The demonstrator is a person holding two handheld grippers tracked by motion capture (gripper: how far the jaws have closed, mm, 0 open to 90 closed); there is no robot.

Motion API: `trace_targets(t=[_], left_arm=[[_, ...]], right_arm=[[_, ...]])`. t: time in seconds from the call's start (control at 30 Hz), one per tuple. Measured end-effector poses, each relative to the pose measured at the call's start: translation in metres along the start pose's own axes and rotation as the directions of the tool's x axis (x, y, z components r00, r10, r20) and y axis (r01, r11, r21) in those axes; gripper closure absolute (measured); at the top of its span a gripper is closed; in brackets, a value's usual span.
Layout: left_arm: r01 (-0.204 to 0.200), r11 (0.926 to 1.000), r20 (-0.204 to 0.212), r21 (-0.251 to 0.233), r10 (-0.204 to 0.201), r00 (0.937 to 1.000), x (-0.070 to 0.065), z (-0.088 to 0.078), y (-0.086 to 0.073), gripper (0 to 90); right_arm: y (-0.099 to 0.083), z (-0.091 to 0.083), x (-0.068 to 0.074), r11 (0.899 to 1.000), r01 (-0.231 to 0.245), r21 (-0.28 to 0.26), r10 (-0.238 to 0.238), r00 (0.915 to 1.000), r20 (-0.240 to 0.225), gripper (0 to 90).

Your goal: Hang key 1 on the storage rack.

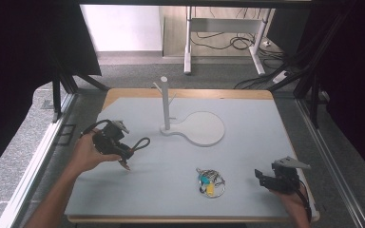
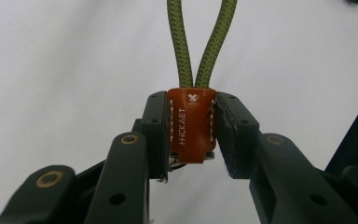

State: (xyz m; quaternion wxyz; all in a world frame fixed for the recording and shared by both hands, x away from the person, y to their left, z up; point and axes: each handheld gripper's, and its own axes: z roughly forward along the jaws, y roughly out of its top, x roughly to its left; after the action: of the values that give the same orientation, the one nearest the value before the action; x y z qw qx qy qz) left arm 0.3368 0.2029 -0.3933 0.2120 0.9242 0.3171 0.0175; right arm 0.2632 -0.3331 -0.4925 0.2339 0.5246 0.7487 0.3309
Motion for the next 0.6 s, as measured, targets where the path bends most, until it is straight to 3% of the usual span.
trace_targets(t=[0.27, 0.6], left_arm=[[-0.009, 0.9993, -0.015, -0.036, 0.009, 0.9998, -0.002, -0.021, 0.009, 66.6], [-0.008, 0.9987, -0.027, -0.051, 0.007, 0.9996, 0.0, -0.031, 0.021, 66.6]], right_arm=[[0.0, 0.001, 0.0, 1.0, 0.003, 0.004, -0.003, 1.0, -0.003, 27.0], [0.0, 0.002, 0.002, 1.0, 0.005, 0.009, -0.005, 1.0, -0.005, 27.0]])
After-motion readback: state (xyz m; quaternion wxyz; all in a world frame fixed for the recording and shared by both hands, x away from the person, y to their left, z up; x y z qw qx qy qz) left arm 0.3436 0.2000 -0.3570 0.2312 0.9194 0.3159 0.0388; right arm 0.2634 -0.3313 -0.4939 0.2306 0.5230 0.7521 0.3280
